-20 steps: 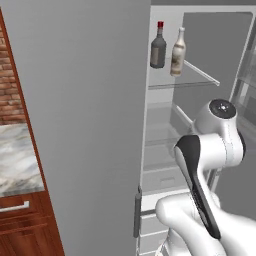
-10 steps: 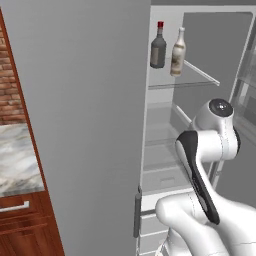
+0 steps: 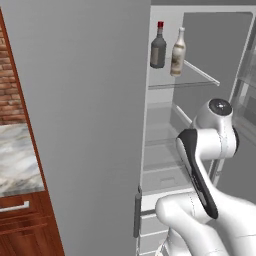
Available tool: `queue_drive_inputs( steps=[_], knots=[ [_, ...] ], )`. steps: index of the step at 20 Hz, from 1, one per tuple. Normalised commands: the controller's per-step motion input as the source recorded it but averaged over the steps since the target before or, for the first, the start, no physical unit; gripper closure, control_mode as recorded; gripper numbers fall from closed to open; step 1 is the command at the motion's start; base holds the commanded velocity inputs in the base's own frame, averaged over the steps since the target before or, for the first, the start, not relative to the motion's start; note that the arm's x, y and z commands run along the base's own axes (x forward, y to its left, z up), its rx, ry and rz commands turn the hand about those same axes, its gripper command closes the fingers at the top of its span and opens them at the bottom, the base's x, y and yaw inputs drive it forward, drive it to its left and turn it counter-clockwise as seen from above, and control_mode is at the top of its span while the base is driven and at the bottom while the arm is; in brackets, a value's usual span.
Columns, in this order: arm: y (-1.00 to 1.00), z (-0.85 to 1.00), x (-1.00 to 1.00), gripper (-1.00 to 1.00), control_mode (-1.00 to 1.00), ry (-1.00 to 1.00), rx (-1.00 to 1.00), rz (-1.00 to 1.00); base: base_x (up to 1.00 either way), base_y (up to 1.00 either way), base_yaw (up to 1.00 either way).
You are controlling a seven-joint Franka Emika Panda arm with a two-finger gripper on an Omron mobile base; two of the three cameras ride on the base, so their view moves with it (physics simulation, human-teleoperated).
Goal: Place the liquors on the top shelf of the fridge to keep them out of children's reach, and place the garlic on lower shelves for easy access.
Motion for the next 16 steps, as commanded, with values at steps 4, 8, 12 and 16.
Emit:
queue_drive_inputs(
  steps=[4,8,12,16],
  knots=[
    [-0.02,-0.17,0.15,1.00,-1.00,0.00,0.00,-0.02,0.00,0.00,0.00],
    [0.00,-0.11,0.31,1.00,-1.00,0.00,0.00,0.00,0.00,0.00,0.00],
    [0.00,-0.11,0.46,1.00,-1.00,0.00,0.01,0.00,0.00,0.00,0.00],
    [-0.03,-0.12,0.56,1.00,-1.00,0.00,0.03,0.00,0.00,0.00,0.00]
  ],
)
